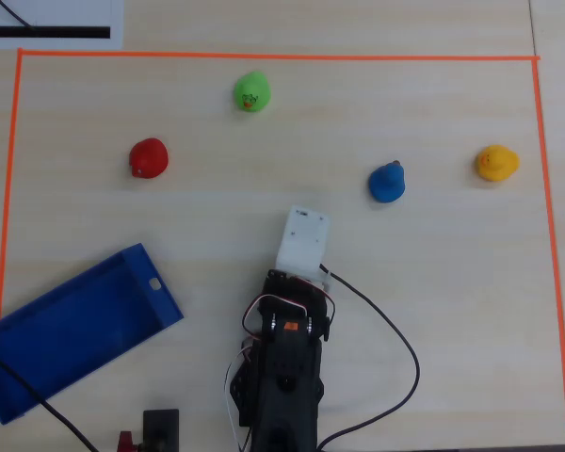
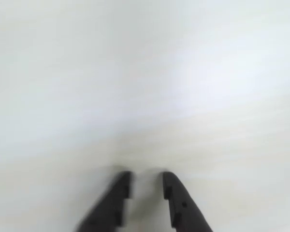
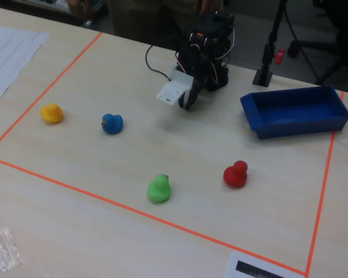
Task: Grasp blue duck and put it into box.
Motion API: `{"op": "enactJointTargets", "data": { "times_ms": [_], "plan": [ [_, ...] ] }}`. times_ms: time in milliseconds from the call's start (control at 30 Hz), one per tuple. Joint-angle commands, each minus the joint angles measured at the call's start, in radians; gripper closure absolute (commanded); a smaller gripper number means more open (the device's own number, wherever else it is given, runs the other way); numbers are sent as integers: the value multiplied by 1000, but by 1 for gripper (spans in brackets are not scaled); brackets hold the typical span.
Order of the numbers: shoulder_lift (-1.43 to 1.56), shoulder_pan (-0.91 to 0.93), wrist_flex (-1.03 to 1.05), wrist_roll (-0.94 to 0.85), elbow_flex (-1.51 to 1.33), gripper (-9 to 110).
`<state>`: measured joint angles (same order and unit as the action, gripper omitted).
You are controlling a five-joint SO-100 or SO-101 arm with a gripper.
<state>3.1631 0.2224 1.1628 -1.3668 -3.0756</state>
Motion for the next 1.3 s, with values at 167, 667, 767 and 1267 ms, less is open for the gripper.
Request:
{"op": "enactJointTargets", "data": {
  "times_ms": [167, 667, 767, 1267],
  "plan": [
    [-630, 314, -946, -14, 422, 71],
    [-1131, 445, -1667, -52, 442, 69],
    [-1190, 453, -1713, -55, 436, 69],
    [-1460, 503, -1804, -66, 534, 69]
  ]
}}
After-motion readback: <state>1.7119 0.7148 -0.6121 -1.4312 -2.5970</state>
